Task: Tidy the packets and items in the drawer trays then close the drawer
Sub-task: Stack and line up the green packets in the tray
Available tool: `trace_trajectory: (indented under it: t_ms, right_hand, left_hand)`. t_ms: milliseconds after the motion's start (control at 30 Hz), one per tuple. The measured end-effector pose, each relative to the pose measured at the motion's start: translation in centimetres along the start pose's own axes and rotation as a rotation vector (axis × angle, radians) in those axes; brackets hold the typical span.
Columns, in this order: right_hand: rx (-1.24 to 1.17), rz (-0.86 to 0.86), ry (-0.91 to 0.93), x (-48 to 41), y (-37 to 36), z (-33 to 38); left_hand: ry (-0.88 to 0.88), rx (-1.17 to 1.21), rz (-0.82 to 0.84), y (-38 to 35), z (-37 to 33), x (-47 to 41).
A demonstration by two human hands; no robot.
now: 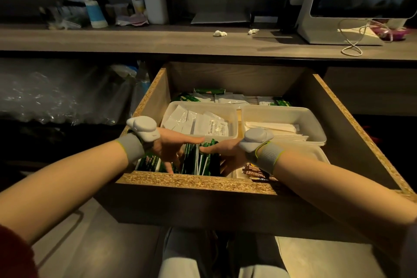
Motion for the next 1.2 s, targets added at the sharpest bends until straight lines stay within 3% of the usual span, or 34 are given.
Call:
trace_trajectory:
  t_ms: [267,667,933,1067,1200]
  right_hand:
    - [0.056,-0.014,-0.003,0.1,0.2,0.1]
    - [0.004,-0.047,-0.010,0.2,0.7,0.1]
    - [0.023,-0.034,-0.036,0.8,0.5,-0.2]
    - [0.013,-0.048,-0.042,0.6,0.4,-0.5]
    - [-0.023,-0.025,-0.044,1.1,0.3,-0.3]
  left_hand:
    - [0.103,-0.260,0.005,0.2,0.8,0.5]
    - [-0.187,-0.198,-0.305,1.5,-2.1,1.6]
    - [-0.025,-0.311,-0.113,-0.9,-0.5,2.0]
    - [-0.020,-0.303,-0.203,-0.6,-0.8,1.7]
    - [-0.141,-0.348,-0.399,0.4,-1.7,2.1]
Point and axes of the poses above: each hand's wrist, its own x-axis away from the middle knuckle, its own y-axis out of the back of the hand, z = x × y, the point moved 9 cm from there along -x, towards the middle knuckle, and after that the axes turned 14 degrees about -z, right-handed, at the moved point
